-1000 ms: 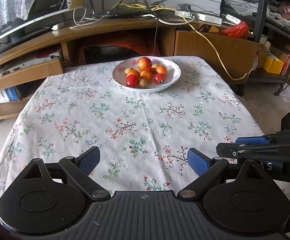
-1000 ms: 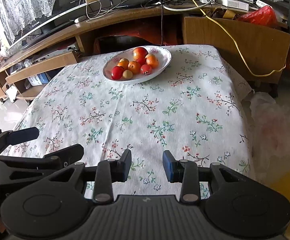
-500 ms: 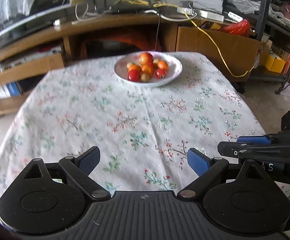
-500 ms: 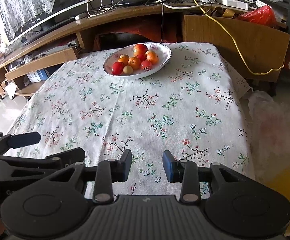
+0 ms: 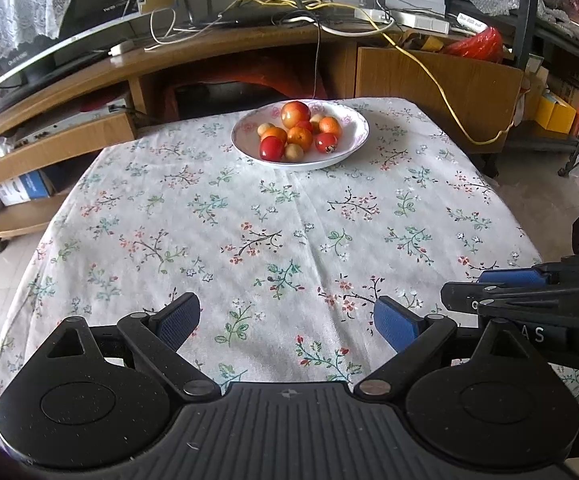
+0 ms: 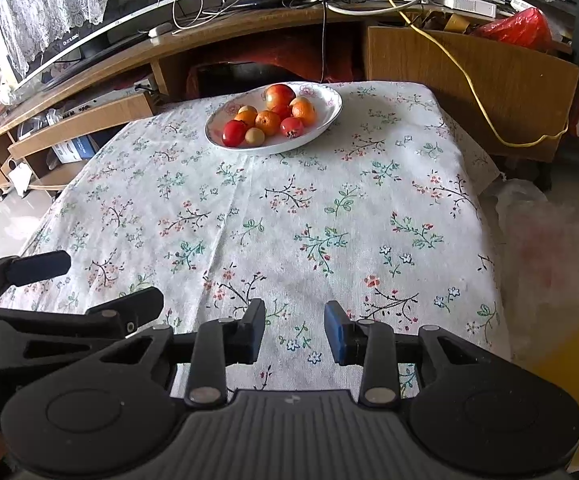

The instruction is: Organize fruits

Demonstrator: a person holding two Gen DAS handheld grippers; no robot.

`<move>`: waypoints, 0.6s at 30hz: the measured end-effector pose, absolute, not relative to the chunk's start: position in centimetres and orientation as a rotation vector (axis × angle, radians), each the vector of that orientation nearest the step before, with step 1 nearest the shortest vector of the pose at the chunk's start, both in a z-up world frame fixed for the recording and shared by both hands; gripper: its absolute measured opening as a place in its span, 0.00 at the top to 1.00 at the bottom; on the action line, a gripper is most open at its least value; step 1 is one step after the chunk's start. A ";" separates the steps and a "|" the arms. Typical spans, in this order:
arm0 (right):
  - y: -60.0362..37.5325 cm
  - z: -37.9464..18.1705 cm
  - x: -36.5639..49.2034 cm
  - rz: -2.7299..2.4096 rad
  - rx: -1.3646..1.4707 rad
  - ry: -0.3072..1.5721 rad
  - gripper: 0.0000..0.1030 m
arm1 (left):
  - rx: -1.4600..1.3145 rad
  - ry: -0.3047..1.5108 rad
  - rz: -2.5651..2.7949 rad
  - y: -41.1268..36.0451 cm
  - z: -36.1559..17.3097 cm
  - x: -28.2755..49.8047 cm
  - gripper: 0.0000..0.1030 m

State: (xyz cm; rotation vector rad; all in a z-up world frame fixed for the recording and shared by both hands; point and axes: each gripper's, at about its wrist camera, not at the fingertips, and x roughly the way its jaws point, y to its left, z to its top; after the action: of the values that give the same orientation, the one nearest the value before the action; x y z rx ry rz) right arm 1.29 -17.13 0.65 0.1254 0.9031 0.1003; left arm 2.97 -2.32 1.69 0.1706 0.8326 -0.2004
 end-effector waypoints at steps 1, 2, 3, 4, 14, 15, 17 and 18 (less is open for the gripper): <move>-17.1 0.6 1.3 0.100 0.126 0.904 0.67 | 0.173 0.829 -0.199 -2.3 1.7 2.9 0.06; -17.2 0.6 1.3 0.100 0.125 0.905 0.67 | 0.176 0.827 -0.198 -2.3 1.7 2.9 0.06; -17.1 0.6 1.3 0.100 0.123 0.904 0.67 | 0.178 0.826 -0.197 -2.3 1.7 2.9 0.06; -17.1 0.6 1.3 0.101 0.124 0.905 0.67 | 0.179 0.825 -0.196 -2.3 1.7 2.9 0.06; -16.7 0.5 1.4 0.106 0.116 0.910 0.67 | 0.174 0.827 -0.179 -2.0 1.7 2.7 0.06; -16.7 0.5 1.4 0.107 0.115 0.911 0.67 | 0.173 0.830 -0.174 -2.0 1.7 2.6 0.06; -16.6 0.5 1.4 0.110 0.114 0.912 0.67 | 0.169 0.835 -0.166 -1.8 1.6 2.5 0.06; -16.5 0.5 1.4 0.115 0.113 0.914 0.67 | 0.170 0.837 -0.162 -1.7 1.6 2.4 0.06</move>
State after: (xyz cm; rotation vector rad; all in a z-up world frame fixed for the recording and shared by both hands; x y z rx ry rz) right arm 1.40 -16.52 0.46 0.1134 0.9139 0.1149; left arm 2.38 -1.74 1.59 0.1696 0.8371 -0.1618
